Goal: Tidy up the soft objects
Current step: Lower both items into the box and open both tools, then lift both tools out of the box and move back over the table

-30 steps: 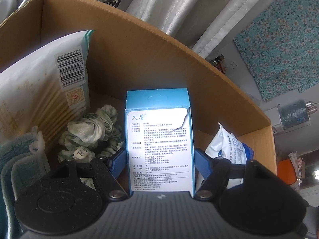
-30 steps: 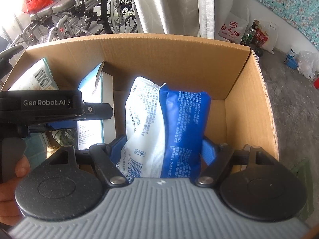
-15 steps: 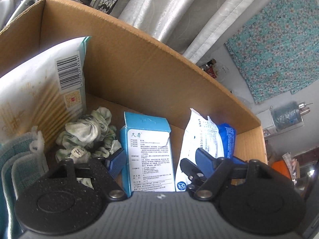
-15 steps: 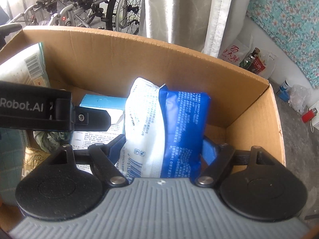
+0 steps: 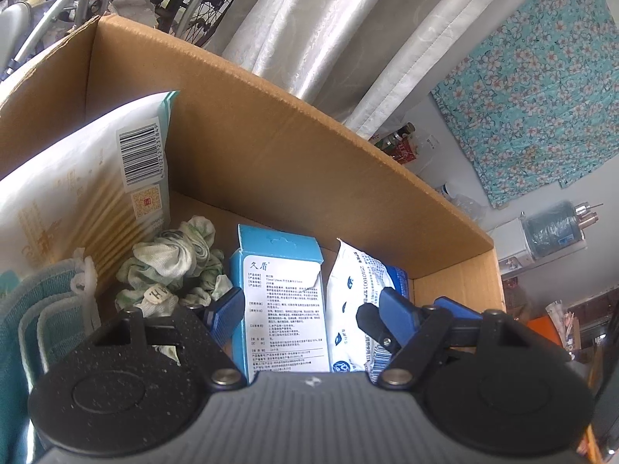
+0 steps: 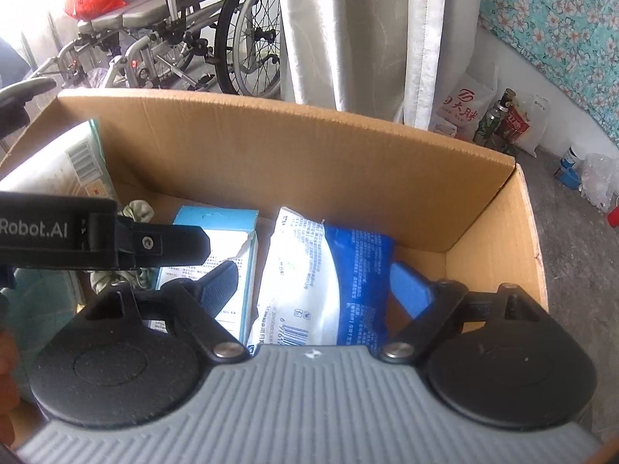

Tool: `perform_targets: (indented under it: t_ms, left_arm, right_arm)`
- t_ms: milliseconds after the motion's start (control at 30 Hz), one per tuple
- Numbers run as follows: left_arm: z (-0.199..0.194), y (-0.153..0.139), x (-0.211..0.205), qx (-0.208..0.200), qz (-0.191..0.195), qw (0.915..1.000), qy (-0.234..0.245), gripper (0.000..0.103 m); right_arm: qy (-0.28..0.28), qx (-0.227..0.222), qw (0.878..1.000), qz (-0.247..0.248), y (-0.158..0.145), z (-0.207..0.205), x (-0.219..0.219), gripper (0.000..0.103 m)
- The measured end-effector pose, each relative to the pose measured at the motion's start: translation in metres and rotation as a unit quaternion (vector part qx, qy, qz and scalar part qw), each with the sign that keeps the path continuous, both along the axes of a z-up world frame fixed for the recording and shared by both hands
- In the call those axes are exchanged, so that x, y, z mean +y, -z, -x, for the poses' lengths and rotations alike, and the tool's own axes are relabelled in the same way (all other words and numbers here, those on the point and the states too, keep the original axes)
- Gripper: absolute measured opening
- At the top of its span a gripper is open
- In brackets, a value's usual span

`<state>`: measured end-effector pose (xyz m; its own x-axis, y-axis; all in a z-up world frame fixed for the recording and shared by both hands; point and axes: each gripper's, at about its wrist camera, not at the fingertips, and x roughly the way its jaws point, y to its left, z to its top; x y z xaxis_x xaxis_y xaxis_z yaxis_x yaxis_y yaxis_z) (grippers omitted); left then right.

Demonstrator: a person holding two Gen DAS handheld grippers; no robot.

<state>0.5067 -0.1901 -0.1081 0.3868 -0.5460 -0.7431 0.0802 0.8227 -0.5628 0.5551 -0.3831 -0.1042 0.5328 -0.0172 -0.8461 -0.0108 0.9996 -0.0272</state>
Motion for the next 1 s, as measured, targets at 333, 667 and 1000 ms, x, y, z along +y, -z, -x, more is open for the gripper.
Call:
perform_targets:
  t_ms: [333, 667, 1000]
  left_arm:
    - [0.035, -0.022, 0.009, 0.014, -0.036, 0.9986, 0.038, 0.078]
    - [0.113, -0.03, 0.016, 0.035, -0.188, 0.9784, 0.078, 0.076]
    - [0.128, -0.035, 0.02, 0.045, -0.234, 0.9652, 0.107, 0.073]
  right_arm:
    - [0.04, 0.03, 0.988, -0.146, -0.045, 0.092, -0.035, 0.073]
    - [0.042, 0.101, 0.976, -0.187, -0.013, 0.17, -0.008, 0.055]
    - [0.028, 0.112, 0.971, -0.209, -0.005, 0.173, -0.015, 0.056]
